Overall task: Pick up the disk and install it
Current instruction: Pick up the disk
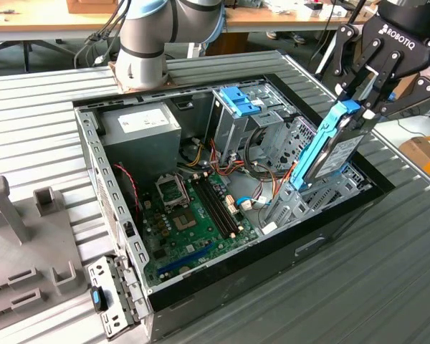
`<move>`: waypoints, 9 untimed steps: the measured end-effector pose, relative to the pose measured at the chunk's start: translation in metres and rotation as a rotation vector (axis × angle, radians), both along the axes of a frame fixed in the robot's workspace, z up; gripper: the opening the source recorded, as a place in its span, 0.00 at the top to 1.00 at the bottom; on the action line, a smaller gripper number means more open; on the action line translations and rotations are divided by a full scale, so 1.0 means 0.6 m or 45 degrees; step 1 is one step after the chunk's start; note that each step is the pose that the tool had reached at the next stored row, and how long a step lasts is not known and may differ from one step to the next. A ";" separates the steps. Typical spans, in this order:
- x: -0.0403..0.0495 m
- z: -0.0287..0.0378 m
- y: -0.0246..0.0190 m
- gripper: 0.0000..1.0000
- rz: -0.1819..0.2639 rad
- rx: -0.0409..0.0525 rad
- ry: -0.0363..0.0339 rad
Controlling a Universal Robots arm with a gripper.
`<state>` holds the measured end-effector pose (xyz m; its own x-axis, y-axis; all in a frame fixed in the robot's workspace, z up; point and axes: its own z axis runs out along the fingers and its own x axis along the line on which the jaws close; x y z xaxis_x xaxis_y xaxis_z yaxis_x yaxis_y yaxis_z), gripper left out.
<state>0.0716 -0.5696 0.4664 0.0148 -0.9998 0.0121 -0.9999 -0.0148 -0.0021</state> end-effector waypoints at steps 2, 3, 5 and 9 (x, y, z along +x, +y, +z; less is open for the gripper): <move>0.000 0.000 0.0000 0.64 0.009 0.000 -0.0001; 0.000 -0.001 0.0000 0.64 0.015 0.000 0.0000; 0.000 -0.001 0.0000 0.64 0.015 0.001 0.0000; 0.000 -0.002 0.0003 0.64 0.015 0.002 0.0000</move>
